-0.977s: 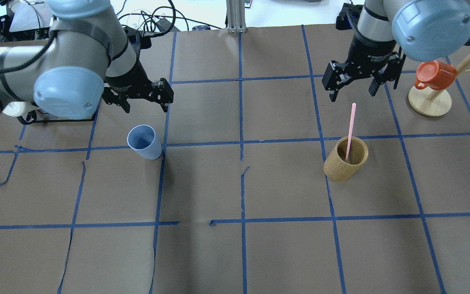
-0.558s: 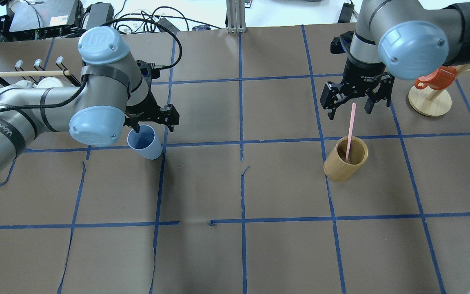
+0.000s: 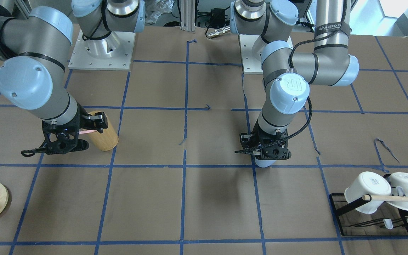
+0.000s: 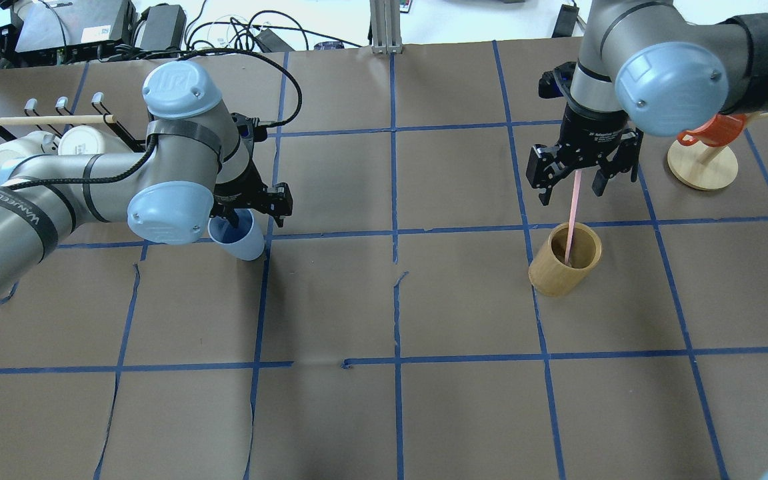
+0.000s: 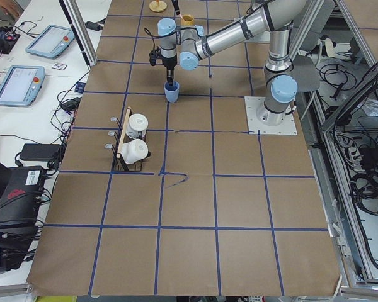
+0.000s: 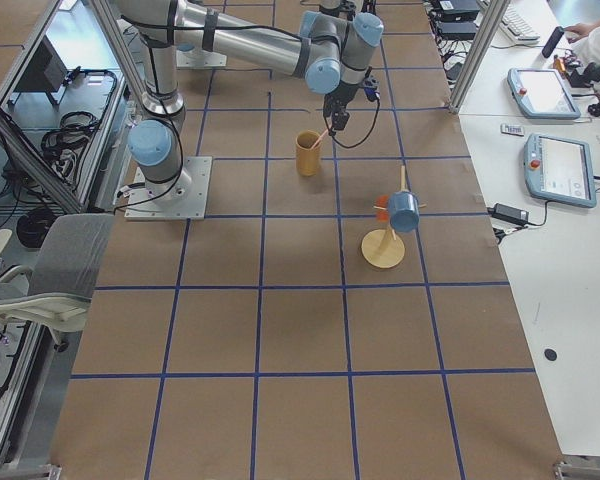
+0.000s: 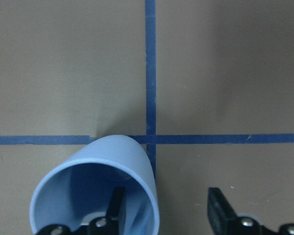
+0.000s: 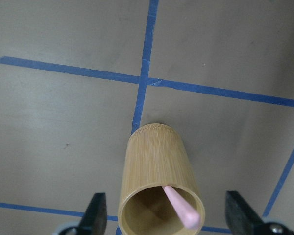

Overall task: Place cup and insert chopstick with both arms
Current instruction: 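Grasp the blue cup with the left gripper while the right grasps the chopstick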

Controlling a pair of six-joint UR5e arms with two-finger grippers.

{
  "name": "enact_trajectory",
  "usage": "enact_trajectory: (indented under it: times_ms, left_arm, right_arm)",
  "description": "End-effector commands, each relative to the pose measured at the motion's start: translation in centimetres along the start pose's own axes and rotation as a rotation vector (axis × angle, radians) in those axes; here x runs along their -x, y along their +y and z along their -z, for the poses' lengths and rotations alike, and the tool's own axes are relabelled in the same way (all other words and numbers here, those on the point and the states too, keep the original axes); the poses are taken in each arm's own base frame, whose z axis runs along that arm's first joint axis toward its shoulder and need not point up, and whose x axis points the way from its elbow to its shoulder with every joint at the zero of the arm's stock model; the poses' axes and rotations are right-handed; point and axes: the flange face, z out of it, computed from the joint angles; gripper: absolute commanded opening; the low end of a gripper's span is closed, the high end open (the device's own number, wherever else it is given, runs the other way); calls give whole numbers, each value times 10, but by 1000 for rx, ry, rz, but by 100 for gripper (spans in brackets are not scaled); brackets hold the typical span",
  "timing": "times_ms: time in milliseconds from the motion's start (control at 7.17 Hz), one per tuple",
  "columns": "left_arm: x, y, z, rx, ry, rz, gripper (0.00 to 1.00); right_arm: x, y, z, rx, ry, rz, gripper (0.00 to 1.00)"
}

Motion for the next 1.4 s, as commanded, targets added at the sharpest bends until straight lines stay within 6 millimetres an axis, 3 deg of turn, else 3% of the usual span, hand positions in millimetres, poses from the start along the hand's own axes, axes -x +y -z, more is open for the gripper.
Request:
enact_trajectory:
  times_ms: [0, 279, 419, 558, 698, 837, 977, 1256]
  left_arm:
    - [0, -1, 2, -5, -4, 6, 0]
    - [-7, 1, 21, -37, -2, 1, 0]
    - [-20, -7, 33, -55, 5, 36, 0]
    - [-50, -10, 42, -59, 19, 95, 0]
    - [-98, -6, 52, -58, 27, 88, 0]
    - [-131, -7, 57, -71, 36, 118, 0]
    - [-160, -10, 53, -59, 77, 153, 0]
    - [-217, 16, 39, -18, 102, 127, 0]
  right_arm:
    - [-3, 0, 2, -4, -5, -4, 46]
    - [-27, 1, 4, -6, -17, -51, 36]
    - [-26, 4, 6, -9, -18, -57, 29]
    - [-25, 3, 6, -10, -22, -57, 29]
    - [-20, 3, 6, -18, -56, -60, 30]
    - [-17, 3, 5, -15, -65, -63, 29]
    - [-16, 2, 6, -19, -83, -65, 21]
    - [-17, 3, 8, -20, -66, -54, 4]
